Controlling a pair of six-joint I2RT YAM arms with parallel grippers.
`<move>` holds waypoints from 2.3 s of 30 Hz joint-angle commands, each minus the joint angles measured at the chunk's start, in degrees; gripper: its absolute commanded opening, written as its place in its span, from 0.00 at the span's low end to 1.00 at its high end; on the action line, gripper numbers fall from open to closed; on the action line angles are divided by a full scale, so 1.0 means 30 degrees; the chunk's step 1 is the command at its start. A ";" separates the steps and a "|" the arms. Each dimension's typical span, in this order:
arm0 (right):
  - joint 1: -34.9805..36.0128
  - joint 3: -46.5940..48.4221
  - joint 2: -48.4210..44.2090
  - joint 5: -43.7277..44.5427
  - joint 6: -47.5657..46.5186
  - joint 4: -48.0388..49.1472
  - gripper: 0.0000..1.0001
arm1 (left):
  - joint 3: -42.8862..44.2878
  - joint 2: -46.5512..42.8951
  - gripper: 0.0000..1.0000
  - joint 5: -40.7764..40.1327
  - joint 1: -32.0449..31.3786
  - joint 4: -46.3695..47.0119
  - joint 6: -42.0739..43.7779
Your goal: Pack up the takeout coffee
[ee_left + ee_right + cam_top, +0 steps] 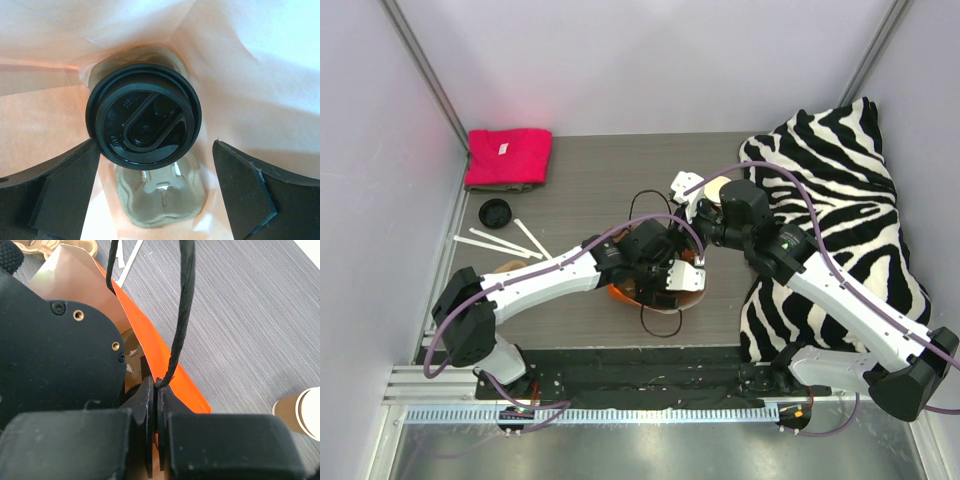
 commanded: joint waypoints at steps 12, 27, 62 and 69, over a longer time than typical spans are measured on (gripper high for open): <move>0.0150 -0.0136 -0.0226 -0.0551 -0.0004 -0.0693 0.01 | -0.0014 -0.0989 0.80 -0.0184 0.0138 0.0657 -0.0737; 0.0121 -0.0136 -0.0138 -0.0640 0.0055 -0.0693 0.01 | -0.0246 0.0329 0.71 -0.0477 0.0138 0.1624 -0.0328; 0.0062 -0.0106 -0.0079 0.0650 -0.0209 -0.0488 0.01 | -0.0101 -0.2336 0.93 -0.1531 -0.0477 -0.0543 0.0609; -0.0025 0.0040 0.0096 0.1001 -0.0179 -0.0371 0.01 | -0.0687 -0.3097 0.93 -0.1941 -0.0917 -0.0514 0.1107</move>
